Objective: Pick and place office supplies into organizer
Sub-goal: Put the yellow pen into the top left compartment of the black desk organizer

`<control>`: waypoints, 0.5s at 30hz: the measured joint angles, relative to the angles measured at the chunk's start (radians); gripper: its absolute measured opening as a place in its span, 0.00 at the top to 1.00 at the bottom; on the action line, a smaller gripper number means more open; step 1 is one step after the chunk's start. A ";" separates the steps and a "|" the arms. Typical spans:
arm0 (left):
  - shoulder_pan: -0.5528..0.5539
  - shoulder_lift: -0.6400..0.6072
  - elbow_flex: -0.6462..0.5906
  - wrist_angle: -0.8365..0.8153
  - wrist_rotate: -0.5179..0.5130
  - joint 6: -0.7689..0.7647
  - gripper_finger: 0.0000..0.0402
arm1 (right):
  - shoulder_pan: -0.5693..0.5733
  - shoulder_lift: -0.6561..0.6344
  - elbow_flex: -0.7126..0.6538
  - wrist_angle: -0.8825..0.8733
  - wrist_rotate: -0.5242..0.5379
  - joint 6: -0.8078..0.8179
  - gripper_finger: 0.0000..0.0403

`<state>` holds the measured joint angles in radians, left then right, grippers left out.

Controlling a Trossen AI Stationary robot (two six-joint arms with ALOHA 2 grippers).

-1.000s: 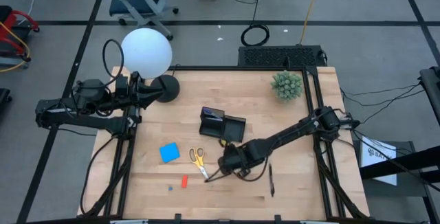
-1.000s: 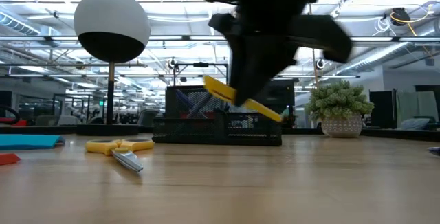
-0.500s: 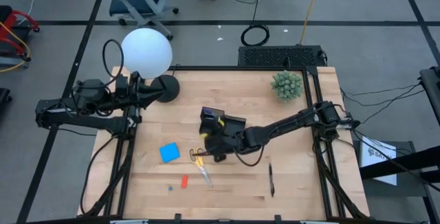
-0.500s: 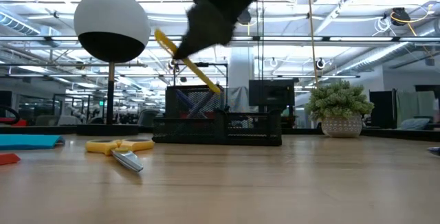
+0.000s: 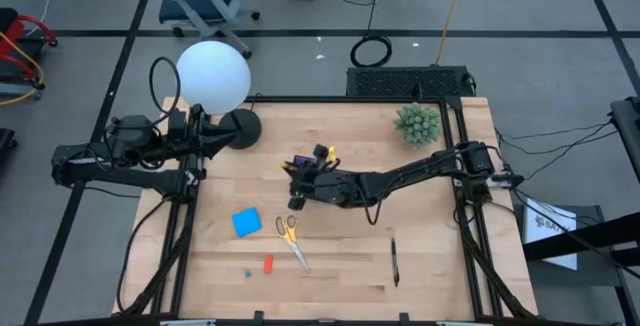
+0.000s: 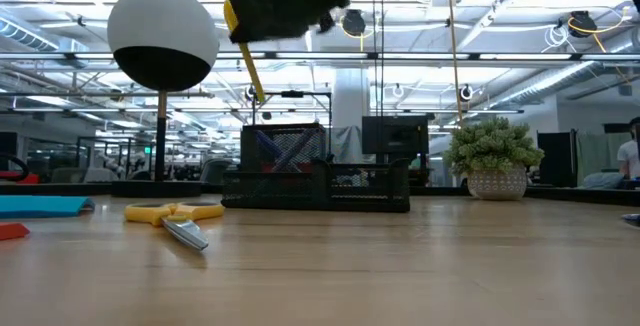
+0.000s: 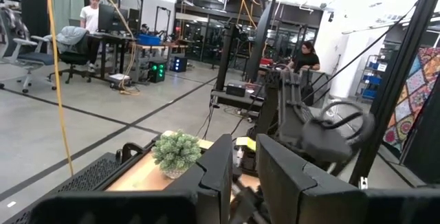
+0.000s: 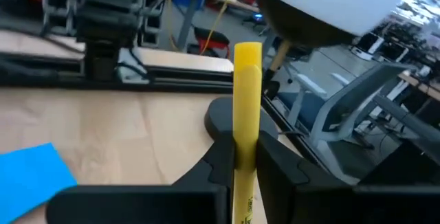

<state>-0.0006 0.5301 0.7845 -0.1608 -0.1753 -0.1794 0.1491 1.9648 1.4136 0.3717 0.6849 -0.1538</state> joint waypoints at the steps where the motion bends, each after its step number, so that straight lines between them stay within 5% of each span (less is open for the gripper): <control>1: 0.000 0.000 0.000 0.000 0.000 0.000 0.82 | -0.007 0.000 -0.026 0.033 0.000 0.008 0.92; 15: 0.000 0.000 0.000 0.000 0.000 0.000 0.82 | -0.101 -0.002 -0.257 0.460 -0.082 0.058 0.92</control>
<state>-0.0006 0.5301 0.7845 -0.1604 -0.1756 -0.1791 0.0485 1.9623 1.1570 0.8320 0.6031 -0.0954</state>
